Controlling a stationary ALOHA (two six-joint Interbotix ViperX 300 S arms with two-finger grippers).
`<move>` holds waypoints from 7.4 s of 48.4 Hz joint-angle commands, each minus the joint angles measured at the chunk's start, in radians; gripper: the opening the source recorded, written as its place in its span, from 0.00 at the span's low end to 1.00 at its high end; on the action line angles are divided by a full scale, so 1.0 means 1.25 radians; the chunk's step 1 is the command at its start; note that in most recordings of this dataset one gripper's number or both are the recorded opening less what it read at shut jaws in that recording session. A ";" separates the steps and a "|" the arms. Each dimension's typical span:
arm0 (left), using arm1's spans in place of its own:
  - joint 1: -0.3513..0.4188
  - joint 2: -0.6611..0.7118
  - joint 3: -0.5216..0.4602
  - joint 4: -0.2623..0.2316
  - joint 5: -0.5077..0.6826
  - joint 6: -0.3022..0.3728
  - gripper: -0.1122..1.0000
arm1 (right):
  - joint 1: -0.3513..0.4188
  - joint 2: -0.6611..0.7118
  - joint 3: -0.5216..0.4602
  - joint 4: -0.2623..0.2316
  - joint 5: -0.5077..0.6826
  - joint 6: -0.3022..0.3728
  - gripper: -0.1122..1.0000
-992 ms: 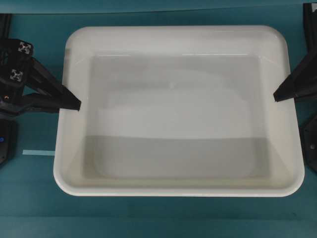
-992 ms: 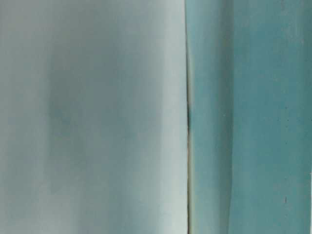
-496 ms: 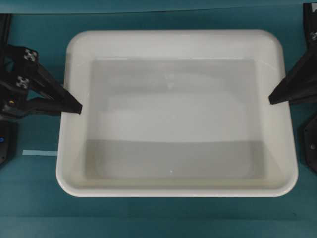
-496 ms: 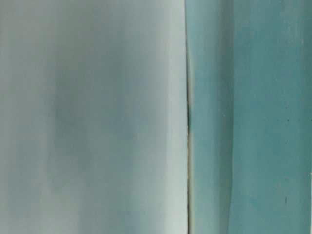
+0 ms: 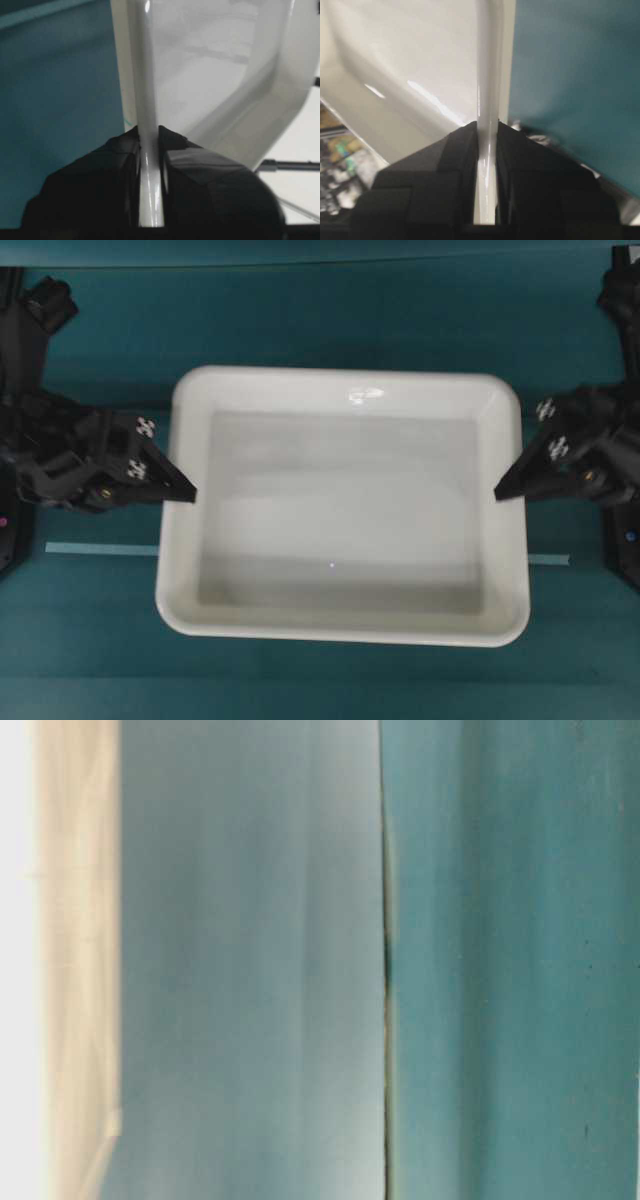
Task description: Lift the white case with both hands.
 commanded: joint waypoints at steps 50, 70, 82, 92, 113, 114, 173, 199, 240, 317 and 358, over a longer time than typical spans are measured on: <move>0.029 0.166 0.283 0.005 -0.145 -0.026 0.15 | 0.010 0.212 0.241 0.006 -0.248 -0.157 0.19; 0.063 0.190 0.350 0.006 -0.193 -0.025 0.15 | 0.015 0.295 0.281 0.006 -0.341 -0.175 0.19; 0.091 0.193 0.410 0.006 -0.266 -0.027 0.15 | 0.016 0.331 0.302 0.012 -0.407 -0.190 0.19; 0.092 0.227 0.432 0.006 -0.288 -0.028 0.15 | 0.016 0.356 0.324 0.027 -0.434 -0.190 0.19; 0.092 0.366 0.425 0.006 -0.362 -0.036 0.14 | 0.020 0.463 0.344 0.031 -0.555 -0.190 0.19; 0.092 0.367 0.425 0.006 -0.362 -0.036 0.14 | 0.020 0.468 0.346 0.031 -0.562 -0.190 0.19; 0.088 0.351 0.399 0.005 -0.433 -0.001 0.97 | 0.026 0.454 0.322 0.020 -0.584 -0.194 0.91; 0.085 0.144 0.403 0.006 -0.399 0.101 0.95 | 0.026 0.288 0.322 0.006 -0.577 -0.210 0.92; 0.074 -0.325 0.410 0.006 -0.276 0.573 0.94 | 0.047 0.020 0.277 -0.271 -0.549 -0.688 0.92; 0.025 -0.502 0.371 0.006 -0.299 0.978 0.90 | 0.085 -0.216 0.304 -0.301 -0.626 -0.849 0.91; 0.023 -0.524 0.361 0.006 -0.304 1.071 0.90 | 0.085 -0.271 0.299 -0.306 -0.632 -0.852 0.91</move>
